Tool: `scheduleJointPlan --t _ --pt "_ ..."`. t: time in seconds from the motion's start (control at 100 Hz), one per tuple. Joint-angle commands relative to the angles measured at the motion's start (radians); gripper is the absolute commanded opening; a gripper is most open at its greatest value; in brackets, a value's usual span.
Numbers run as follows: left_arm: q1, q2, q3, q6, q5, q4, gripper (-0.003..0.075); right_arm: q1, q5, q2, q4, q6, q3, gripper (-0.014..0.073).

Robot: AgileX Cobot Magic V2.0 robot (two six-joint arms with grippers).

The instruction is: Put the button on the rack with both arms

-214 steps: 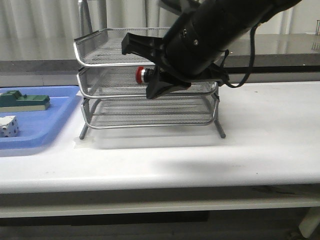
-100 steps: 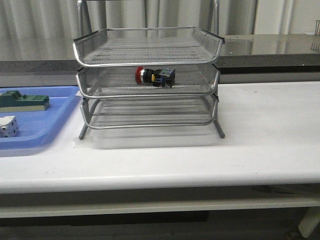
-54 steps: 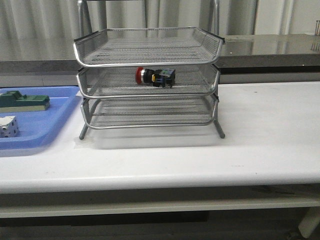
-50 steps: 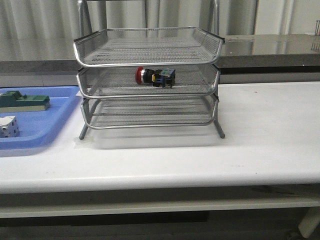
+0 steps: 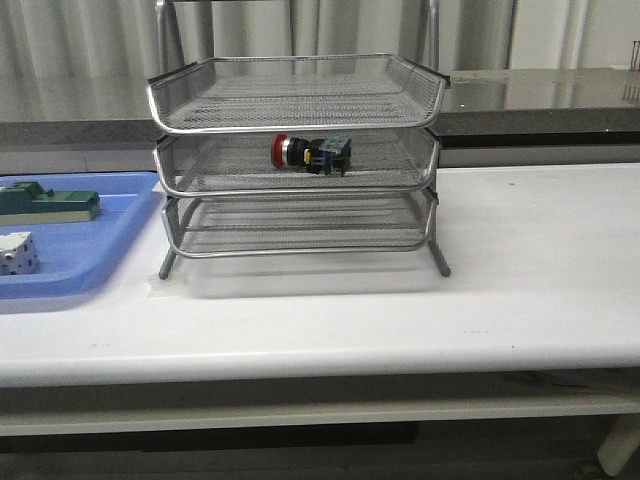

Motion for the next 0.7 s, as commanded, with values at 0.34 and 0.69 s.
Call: scheduleJointPlan --t 0.34,0.69 --pt "0.001 0.006 -0.027 -0.006 -0.054 -0.013 -0.0021 -0.005 -0.218 -0.061 -0.036 0.021 0.052 -0.0060" --pt "0.001 0.006 -0.027 -0.006 -0.054 -0.013 -0.0021 0.023 -0.538 -0.298 -0.265 0.293 0.414 -0.0060"
